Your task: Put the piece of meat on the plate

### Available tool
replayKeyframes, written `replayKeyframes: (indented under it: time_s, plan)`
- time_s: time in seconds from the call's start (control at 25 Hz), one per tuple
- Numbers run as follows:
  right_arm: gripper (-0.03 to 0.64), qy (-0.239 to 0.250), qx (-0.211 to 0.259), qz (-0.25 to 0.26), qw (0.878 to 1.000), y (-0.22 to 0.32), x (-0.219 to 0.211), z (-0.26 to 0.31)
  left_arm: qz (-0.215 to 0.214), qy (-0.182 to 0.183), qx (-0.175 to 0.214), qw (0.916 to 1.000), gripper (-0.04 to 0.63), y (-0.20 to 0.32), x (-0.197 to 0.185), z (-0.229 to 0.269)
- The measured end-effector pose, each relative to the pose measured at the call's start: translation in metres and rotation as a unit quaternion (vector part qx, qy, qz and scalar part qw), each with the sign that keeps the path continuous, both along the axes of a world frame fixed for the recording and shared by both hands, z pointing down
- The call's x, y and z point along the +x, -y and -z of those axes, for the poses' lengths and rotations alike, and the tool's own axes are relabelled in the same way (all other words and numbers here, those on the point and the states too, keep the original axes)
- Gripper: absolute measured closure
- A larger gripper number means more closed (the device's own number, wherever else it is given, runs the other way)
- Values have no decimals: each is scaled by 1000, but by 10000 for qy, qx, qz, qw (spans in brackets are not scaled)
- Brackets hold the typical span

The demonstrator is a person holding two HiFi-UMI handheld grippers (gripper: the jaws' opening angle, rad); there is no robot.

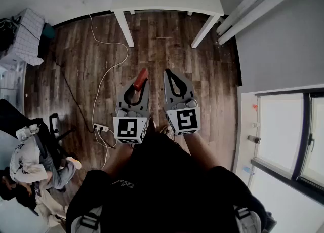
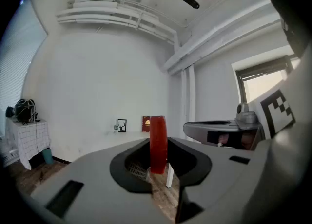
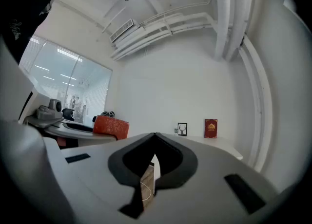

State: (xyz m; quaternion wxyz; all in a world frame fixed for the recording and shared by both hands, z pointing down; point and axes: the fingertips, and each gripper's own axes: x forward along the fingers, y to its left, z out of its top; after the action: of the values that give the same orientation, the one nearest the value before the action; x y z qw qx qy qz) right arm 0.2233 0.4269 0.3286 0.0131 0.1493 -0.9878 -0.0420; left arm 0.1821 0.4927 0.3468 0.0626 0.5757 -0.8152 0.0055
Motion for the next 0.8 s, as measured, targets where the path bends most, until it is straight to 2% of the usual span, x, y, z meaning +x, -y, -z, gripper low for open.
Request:
replayKeyframes:
  time_s: [0.48,0.8]
  plan:
    - [595,-284,271,-57,9992,19,-91,-5,-48,-43,70,10000,506,10,-99,-2]
    - [595,-666,298,-242,9970,56,-121,-17,26,-190,-122,9997,506,24,-154,-21]
